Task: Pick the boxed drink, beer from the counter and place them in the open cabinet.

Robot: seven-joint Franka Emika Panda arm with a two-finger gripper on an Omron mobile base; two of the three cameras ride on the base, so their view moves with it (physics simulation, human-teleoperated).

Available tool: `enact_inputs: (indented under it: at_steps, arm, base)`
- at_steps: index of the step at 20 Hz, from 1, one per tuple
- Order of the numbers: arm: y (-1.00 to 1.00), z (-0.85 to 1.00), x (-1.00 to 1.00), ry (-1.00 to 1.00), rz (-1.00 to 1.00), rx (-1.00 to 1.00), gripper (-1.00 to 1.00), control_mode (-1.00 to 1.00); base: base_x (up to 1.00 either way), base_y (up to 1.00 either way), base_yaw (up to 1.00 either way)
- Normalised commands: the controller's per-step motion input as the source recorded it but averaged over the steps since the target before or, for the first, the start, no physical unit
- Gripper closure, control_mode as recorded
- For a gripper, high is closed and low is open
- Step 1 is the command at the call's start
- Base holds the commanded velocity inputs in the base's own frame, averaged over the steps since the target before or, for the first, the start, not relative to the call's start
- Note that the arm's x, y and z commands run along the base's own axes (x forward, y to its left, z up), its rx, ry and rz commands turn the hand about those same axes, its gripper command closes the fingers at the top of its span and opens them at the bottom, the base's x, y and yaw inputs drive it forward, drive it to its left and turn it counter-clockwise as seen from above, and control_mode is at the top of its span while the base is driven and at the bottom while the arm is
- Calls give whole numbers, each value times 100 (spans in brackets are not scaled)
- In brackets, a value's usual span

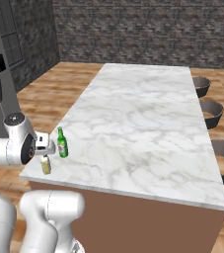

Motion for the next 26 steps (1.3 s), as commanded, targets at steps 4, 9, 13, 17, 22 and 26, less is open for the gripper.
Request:
enact_inputs:
  at_steps: [4,9,13,17,22,26]
  arm:
    - [0,-17,18,0,0,0,-100,-100]
    - [0,-21,11,0,0,0,-100,-100]
    - [0,-24,10,0,0,0,-100,-100]
    - [0,-26,13,0,0,0,-100,-100]
    - [0,-21,14,0,0,0,-100,-100]
    - [2,-18,16,0,0,0,-100,-100]
  base:
    - [0,0,0]
    - [0,0,0]
    - [0,0,0]
    - [0,0,0]
    - [0,0,0]
    - [0,0,0]
